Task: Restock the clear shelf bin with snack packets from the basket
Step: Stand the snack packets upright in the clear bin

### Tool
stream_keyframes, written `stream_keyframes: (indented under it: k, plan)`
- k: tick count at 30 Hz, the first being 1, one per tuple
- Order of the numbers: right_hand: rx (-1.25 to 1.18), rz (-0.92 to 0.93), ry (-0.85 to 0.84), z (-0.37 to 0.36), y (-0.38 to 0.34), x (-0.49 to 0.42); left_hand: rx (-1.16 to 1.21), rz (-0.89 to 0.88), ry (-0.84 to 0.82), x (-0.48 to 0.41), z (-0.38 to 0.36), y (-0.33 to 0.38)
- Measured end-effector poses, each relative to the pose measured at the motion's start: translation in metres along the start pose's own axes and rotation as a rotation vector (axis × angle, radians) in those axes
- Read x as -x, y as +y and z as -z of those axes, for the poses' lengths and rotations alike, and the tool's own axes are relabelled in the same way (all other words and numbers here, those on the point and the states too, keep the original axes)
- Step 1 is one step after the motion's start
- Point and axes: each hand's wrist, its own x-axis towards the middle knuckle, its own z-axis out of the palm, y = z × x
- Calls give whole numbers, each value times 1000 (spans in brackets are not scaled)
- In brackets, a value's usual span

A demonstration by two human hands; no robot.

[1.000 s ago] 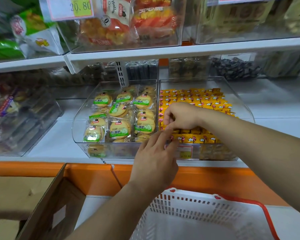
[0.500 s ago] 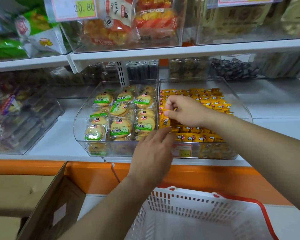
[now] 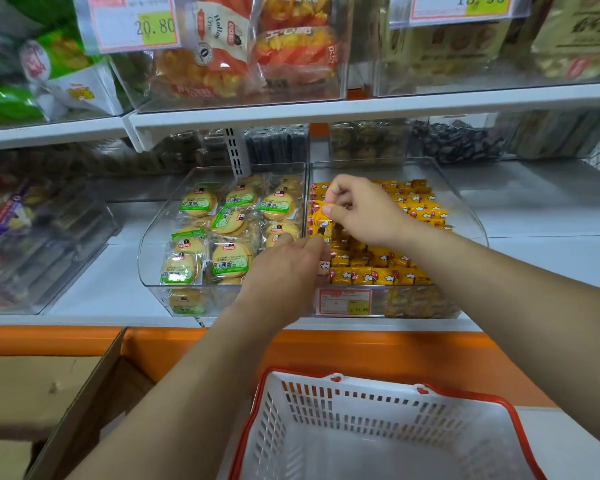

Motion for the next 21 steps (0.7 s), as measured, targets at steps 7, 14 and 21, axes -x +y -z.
stream_keyframes:
  k: [7, 14, 21]
  plan:
    - [-32, 40, 41, 8, -4, -1, 112, -20, 152, 4, 7, 1]
    - [41, 23, -18, 3, -2, 0, -28, -25, 67, 7, 4, 2]
    - [164, 41, -117, -12, 6, 9, -142, -61, 64, 14, -3, 9]
